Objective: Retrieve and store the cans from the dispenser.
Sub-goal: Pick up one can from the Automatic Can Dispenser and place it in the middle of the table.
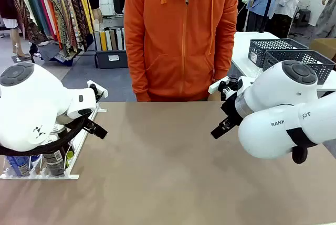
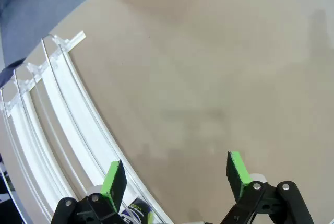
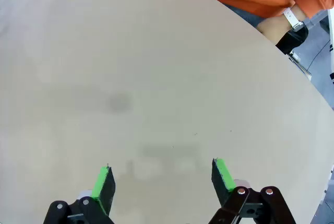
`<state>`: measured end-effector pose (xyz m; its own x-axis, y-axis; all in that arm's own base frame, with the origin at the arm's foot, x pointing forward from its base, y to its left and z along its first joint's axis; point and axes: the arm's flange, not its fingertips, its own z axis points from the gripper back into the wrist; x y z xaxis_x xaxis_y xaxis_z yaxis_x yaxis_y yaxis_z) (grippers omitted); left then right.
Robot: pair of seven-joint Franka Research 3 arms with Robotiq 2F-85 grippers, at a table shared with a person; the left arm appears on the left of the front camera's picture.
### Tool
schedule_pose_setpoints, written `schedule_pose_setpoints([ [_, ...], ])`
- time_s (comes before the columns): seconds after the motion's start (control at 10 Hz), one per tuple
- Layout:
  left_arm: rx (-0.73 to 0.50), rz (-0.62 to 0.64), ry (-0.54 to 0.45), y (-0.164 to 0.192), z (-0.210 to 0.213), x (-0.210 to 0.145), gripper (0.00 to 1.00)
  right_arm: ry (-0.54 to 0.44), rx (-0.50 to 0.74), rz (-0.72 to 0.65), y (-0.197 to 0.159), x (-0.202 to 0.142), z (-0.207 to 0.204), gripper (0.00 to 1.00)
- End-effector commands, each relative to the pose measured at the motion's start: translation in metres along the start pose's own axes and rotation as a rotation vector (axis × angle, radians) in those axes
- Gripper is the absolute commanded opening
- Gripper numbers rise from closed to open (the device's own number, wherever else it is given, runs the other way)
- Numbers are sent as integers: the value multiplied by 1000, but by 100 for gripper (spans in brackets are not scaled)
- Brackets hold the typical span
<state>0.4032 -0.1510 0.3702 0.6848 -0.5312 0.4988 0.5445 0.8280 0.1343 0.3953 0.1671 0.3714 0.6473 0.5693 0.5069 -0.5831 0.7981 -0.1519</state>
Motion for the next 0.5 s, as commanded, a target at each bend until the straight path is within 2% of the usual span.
schedule_pose_setpoints([
  [0.0, 0, 0, -1, 0, 0, 0, 100, 0, 0, 0, 0, 0, 0, 100],
  [0.4, 0, 0, -1, 0, 0, 0, 100, 0, 0, 0, 0, 0, 0, 100],
])
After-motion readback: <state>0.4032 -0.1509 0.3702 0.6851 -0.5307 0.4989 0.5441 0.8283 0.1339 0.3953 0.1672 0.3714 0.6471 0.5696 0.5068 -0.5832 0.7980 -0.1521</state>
